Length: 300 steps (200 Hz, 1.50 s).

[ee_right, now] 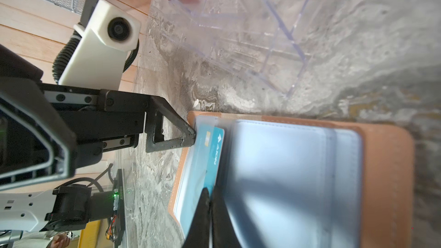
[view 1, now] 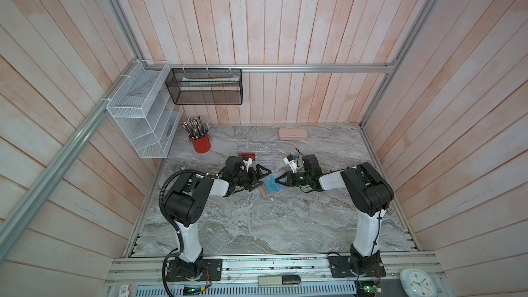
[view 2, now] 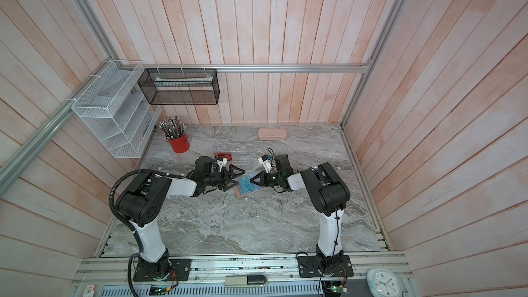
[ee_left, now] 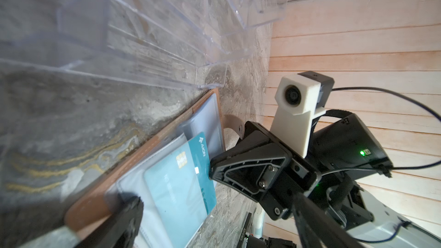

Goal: Take the credit cards out of the card holder
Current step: Take out the credit card from the card slot.

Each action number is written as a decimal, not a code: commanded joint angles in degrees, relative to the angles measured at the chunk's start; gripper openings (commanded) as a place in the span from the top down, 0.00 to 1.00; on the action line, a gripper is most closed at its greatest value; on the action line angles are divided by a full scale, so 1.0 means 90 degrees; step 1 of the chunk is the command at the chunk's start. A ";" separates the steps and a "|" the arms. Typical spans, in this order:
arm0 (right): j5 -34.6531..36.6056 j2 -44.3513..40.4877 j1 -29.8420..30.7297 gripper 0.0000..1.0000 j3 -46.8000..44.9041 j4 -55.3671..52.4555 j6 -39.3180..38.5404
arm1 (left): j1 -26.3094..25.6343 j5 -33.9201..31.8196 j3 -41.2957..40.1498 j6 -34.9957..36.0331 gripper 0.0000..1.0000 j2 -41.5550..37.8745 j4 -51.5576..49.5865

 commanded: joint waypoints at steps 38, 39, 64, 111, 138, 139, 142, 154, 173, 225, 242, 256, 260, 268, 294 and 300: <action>-0.0418 0.0270 -0.0059 0.97 0.0139 -0.0094 -0.0050 | -0.0053 -0.0555 -0.0215 0.0217 0.00 0.0387 -0.1147; -0.0418 0.0271 -0.0061 0.97 0.0139 -0.0088 -0.0047 | -0.0054 -0.0550 -0.0220 0.0216 0.00 0.0392 -0.1149; -0.0521 0.0271 -0.0157 1.00 0.0056 0.0142 0.0114 | -0.0046 -0.0545 -0.0206 0.0223 0.00 0.0397 -0.1161; -0.0657 0.0183 -0.0251 1.00 0.0021 0.0202 0.0161 | -0.0045 -0.0545 -0.0195 0.0238 0.00 0.0387 -0.1201; -0.0639 0.0170 -0.0293 1.00 0.0022 0.0148 0.0148 | -0.0046 -0.0545 -0.0196 0.0245 0.00 0.0387 -0.1213; -0.0636 0.0172 -0.0300 1.00 0.0022 0.0146 0.0150 | -0.0046 -0.0545 -0.0196 0.0245 0.00 0.0383 -0.1212; -0.0638 0.0173 -0.0306 1.00 0.0019 0.0135 0.0142 | -0.0048 -0.0545 -0.0187 0.0245 0.00 0.0387 -0.1210; -0.0580 0.0164 -0.0301 1.00 0.0048 0.0003 0.0081 | -0.0044 -0.0545 -0.0177 0.0255 0.00 0.0378 -0.1211; -0.0535 0.0116 -0.0305 0.97 0.0038 -0.0150 0.0023 | -0.0046 -0.0525 -0.0157 0.0259 0.00 0.0369 -0.1220; -0.0725 0.0065 -0.0299 0.71 -0.0022 -0.0149 0.0092 | -0.0046 -0.0516 -0.0196 0.0245 0.00 0.0416 -0.1143; -0.0779 0.0133 -0.0304 0.69 0.0041 -0.0174 0.0092 | -0.0046 -0.0506 -0.0207 0.0253 0.00 0.0410 -0.1142; -0.0837 0.0206 -0.0298 0.69 0.0069 -0.0132 0.0121 | -0.0046 -0.0506 -0.0215 0.0255 0.00 0.0407 -0.1150; -0.0867 0.0227 -0.0294 0.68 0.0078 -0.0123 0.0135 | -0.0046 -0.0511 -0.0215 0.0264 0.00 0.0411 -0.1157; -0.0929 0.0283 -0.0291 0.69 0.0107 -0.0099 0.0150 | -0.0046 -0.0515 -0.0215 0.0270 0.00 0.0402 -0.1171; -0.1076 0.0406 -0.0277 0.69 0.0196 -0.0084 0.0151 | -0.0046 -0.0516 -0.0216 0.0284 0.00 0.0413 -0.1179; -0.1115 0.0432 -0.0267 0.69 0.0206 -0.0063 0.0161 | -0.0046 -0.0516 -0.0215 0.0284 0.00 0.0407 -0.1176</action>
